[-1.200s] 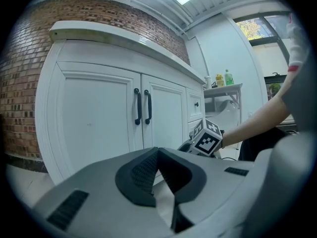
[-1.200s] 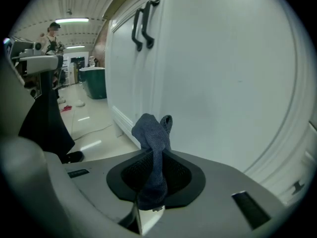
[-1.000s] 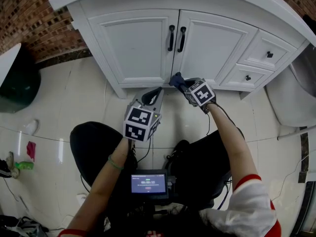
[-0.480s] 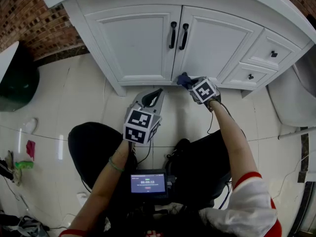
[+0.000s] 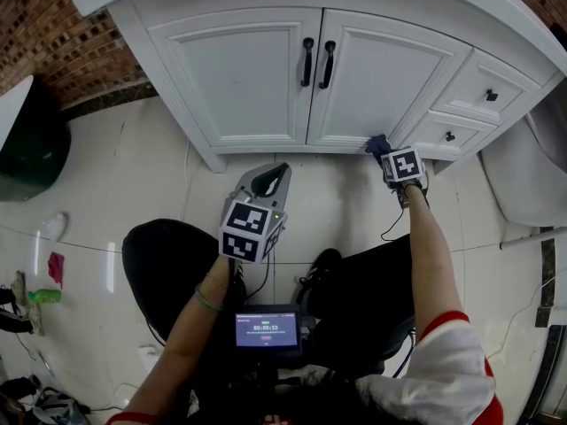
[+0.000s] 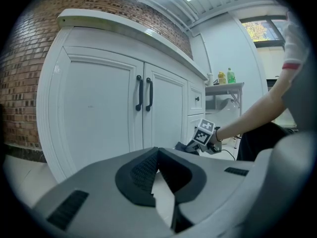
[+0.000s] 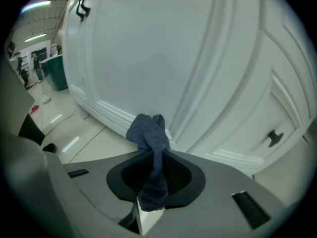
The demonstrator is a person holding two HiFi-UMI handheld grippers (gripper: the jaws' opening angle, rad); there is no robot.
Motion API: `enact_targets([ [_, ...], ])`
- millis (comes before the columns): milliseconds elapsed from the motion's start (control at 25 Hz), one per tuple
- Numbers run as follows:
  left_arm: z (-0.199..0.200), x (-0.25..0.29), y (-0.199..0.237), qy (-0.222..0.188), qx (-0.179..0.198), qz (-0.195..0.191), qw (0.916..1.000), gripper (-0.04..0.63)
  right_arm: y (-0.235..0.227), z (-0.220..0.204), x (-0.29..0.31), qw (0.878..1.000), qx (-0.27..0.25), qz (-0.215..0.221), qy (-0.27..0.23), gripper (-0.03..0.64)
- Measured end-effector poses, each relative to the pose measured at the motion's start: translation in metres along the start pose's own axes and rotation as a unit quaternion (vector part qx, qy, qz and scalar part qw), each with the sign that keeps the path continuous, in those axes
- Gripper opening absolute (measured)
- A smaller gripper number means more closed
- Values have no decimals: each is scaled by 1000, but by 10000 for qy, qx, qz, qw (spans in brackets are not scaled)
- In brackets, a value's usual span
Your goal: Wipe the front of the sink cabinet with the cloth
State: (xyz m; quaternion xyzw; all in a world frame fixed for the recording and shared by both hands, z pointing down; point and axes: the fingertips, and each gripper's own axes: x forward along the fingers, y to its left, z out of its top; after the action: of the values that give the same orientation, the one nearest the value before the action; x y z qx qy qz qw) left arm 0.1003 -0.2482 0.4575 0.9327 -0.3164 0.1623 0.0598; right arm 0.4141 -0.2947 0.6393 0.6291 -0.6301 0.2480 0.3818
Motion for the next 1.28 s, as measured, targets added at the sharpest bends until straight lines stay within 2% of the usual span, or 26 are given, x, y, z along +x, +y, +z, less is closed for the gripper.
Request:
enact_targets([
  [160,-2,-2,2,30,107,45,9999,20,-38,-25,-6,9973,564,-434,153,61],
  [280,-3,-5,5,23,109,68,9999,20,-52,-37,-13,9943,859,-597,223,61],
  [440,-5,-6,9,12,126,122,9998,20,-47,-41,-16,9951,825,-500,230,61],
  [560,-4,-13,12,13,92,139,9999,20,-32,-24,-27,9959,839,-345,-9,61],
  [720,6,-25,16,-124,112,184,9997,20,4,42,-71,9887,1093,168,-1008,61],
  [920,30,-47,23,-413,342,358,9979,20,70,127,-145,9710,857,697,-2122,61],
  [1040,40,-65,33,-561,383,509,9964,20,117,175,-190,9576,531,1022,-2641,61],
  [1200,43,-97,56,-697,118,713,9949,20,189,240,-245,9411,-207,1290,-3118,61],
  [1280,42,-113,70,-754,-43,871,9933,20,227,274,-272,9285,-533,1448,-3377,61],
])
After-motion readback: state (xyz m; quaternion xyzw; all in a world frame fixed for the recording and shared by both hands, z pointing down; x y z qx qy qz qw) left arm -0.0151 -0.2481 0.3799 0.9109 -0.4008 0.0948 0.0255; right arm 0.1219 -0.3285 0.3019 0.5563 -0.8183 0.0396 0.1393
